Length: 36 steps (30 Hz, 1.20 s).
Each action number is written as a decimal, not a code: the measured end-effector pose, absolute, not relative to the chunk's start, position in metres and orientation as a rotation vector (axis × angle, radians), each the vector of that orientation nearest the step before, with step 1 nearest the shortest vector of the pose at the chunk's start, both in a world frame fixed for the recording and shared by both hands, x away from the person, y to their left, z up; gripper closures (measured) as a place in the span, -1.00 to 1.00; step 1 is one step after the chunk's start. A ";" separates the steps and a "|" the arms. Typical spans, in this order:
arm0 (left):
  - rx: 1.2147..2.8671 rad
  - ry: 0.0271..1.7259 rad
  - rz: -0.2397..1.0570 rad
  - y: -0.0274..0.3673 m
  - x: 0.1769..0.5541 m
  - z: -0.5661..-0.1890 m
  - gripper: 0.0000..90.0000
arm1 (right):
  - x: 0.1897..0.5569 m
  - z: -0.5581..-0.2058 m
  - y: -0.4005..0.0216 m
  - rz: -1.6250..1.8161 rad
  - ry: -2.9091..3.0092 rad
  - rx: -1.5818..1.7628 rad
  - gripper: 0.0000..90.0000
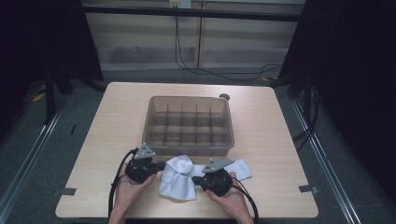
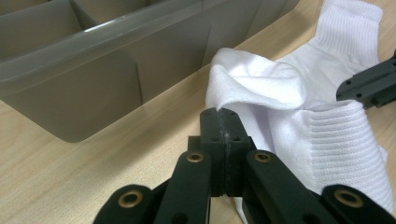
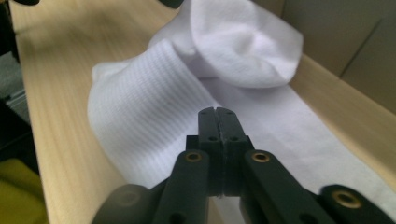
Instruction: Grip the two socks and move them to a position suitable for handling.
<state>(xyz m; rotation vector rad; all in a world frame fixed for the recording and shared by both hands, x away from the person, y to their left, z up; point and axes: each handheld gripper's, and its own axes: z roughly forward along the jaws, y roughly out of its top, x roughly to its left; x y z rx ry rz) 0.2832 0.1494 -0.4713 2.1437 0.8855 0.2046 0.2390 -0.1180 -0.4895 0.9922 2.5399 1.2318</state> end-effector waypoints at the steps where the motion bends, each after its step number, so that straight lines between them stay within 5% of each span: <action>1: 2.146 0.885 0.202 0.149 0.283 -0.472 1.00 | 0.240 -0.490 -0.118 1.239 2.520 1.016 0.65; 8: 2.149 0.895 0.190 0.147 0.286 -0.475 1.00 | 0.244 -0.497 -0.110 1.190 2.558 0.991 0.38; 12: 2.150 0.896 0.187 0.149 0.285 -0.474 1.00 | 0.242 -0.500 -0.108 1.197 2.574 0.956 0.85; 14: 2.141 0.903 0.185 0.150 0.285 -0.474 1.00 | 0.242 -0.500 -0.109 1.200 2.568 0.955 0.91; 36: 2.038 0.886 0.240 0.169 0.262 -0.444 1.00 | 0.235 -0.454 -0.166 1.417 2.350 1.111 0.95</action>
